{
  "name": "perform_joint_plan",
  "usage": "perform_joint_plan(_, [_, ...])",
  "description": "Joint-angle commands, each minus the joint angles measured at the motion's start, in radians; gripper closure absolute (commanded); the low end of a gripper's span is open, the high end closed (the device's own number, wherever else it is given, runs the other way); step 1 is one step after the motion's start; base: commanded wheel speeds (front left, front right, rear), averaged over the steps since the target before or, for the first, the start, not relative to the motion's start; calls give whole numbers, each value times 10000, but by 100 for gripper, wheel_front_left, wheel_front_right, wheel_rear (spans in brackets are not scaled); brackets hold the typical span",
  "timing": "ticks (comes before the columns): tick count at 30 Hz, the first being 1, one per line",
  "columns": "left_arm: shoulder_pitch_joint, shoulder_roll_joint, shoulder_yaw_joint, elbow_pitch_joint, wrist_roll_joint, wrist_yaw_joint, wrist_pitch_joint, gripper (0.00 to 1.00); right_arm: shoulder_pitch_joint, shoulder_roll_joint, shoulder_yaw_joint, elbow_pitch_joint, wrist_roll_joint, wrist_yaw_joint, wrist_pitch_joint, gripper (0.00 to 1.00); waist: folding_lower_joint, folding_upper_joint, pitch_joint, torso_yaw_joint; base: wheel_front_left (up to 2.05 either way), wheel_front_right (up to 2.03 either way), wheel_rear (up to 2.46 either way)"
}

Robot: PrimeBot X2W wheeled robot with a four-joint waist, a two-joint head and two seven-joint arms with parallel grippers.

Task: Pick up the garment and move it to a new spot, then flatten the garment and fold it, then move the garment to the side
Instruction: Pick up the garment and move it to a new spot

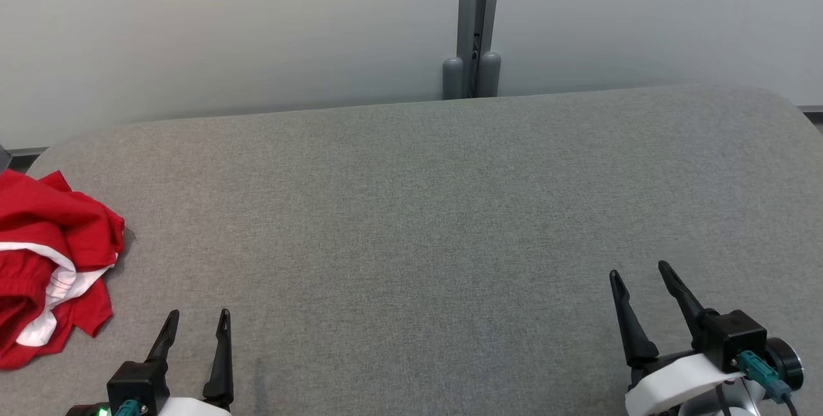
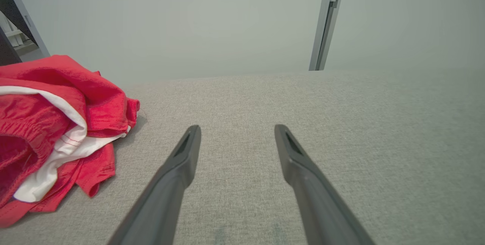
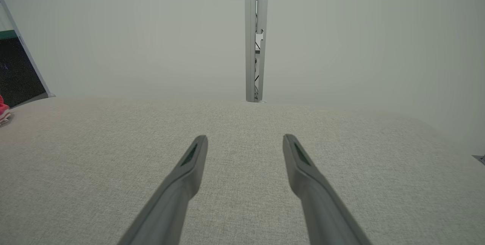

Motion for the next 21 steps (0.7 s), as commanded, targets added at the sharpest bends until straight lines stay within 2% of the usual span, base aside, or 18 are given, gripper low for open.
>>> perform_joint_plan(1, [55, 49, 16, -35, -38, 29, -51, 0, 3, -19, 39, 26, -85, 4, -74, 0, 0, 0, 2, 56, 0, 0, 0])
perform_joint_plan(8, [-65, 50, 190, 22, -19, 73, -49, 0, -63, -30, 346, 36, 23, 3, -71, 0, 0, 0, 10, 855, 0, 0, 0])
perform_joint_plan(21, [319, 55, 946, -23, -124, 282, -49, 0, -49, 9, 872, 106, 117, 3, -62, 0, 0, 0, 53, 3491, 0, 0, 0])
